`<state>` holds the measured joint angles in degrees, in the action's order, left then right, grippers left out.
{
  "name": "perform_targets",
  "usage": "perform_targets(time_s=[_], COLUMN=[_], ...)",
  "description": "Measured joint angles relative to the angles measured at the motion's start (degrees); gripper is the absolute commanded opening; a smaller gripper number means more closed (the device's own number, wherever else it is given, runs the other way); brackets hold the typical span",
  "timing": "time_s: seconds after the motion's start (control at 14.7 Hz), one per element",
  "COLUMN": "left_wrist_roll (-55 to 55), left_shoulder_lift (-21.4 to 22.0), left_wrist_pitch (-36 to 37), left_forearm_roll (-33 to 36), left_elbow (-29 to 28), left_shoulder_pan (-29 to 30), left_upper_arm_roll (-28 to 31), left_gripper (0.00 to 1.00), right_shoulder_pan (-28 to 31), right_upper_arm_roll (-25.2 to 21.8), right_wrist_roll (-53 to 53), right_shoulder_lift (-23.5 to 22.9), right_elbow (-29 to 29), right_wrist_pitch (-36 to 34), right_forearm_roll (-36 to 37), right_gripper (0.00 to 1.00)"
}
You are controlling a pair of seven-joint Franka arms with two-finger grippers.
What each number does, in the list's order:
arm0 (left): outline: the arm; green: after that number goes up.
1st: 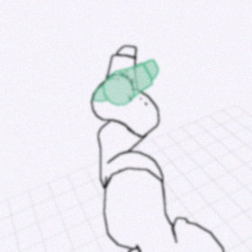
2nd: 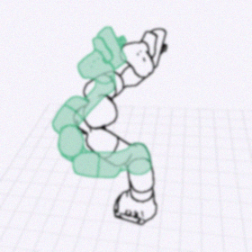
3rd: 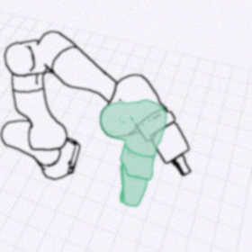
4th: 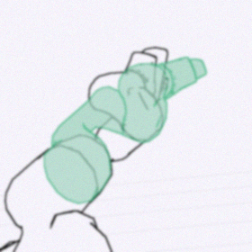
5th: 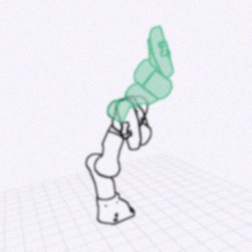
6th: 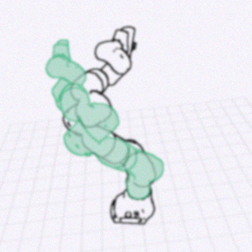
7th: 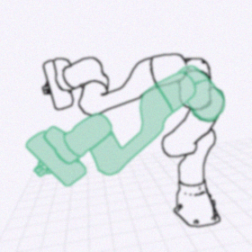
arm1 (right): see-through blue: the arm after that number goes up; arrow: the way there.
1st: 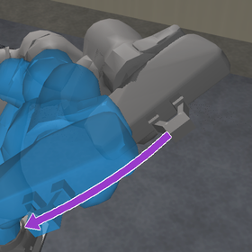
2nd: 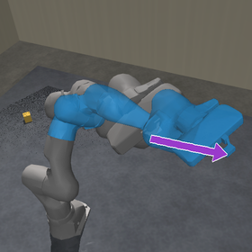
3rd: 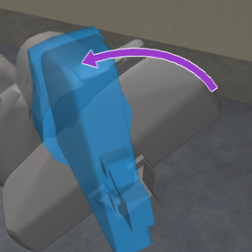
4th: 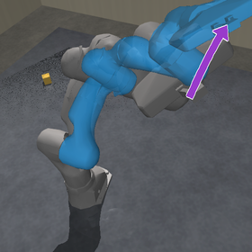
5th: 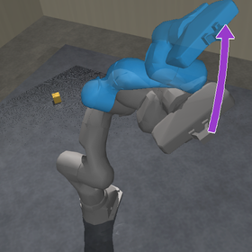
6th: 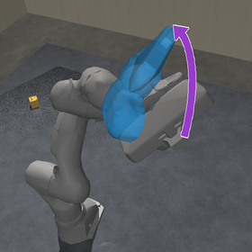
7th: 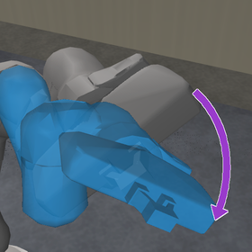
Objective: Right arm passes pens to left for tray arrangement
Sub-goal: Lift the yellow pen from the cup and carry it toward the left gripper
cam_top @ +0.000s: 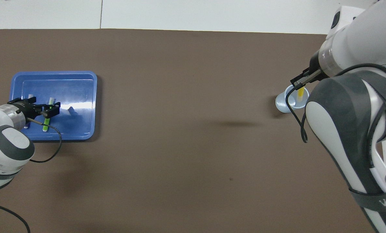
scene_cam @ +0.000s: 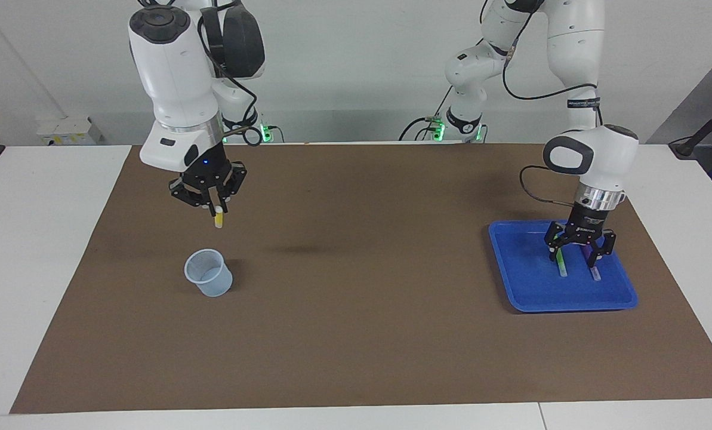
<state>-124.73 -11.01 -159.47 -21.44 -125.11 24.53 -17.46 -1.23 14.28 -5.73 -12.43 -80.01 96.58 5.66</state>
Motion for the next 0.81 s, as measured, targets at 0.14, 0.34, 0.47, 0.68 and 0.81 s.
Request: perform_targets(time_s=[0.14,0.34,0.47,0.68,0.81], left_wrist_roll=[0.13,4.57,9.95,17.89,24.87], left_shoulder_lift=[0.32,0.32,0.27,0.09,0.04], left_wrist_pitch=[6.64,11.99,12.13,13.58,14.96], left_forearm_roll=[9.9,19.56,20.35,20.45,20.56], left_elbow=[3.35,7.41,8.26,9.3,9.47], left_shoulder_pan=[-0.03,-0.36,-0.63,-1.52,-1.89], left_upper_arm_roll=[-0.02,-0.51,-0.63,-0.62,-0.68], left_gripper=[1.0,1.0,1.0,1.0,1.0], right_shoulder_pan=[-1.31,-1.83,-2.74,-5.67,-8.89], right_upper_arm_roll=[0.26,0.37,0.43,0.55,0.71], right_wrist_roll=[7.29,19.16,26.99,46.42,54.88], right_shoulder_lift=[0.0,0.0,0.02,0.68,1.86], right_elbow=[-0.06,-0.69,-1.76,-5.74,-9.84], right_wrist_pitch=[0.68,4.11,7.07,18.77,26.56], right_forearm_roll=[-1.96,-9.09,-13.07,-20.39,-21.01], right_gripper=[0.0,0.0,0.0,0.0,0.0])
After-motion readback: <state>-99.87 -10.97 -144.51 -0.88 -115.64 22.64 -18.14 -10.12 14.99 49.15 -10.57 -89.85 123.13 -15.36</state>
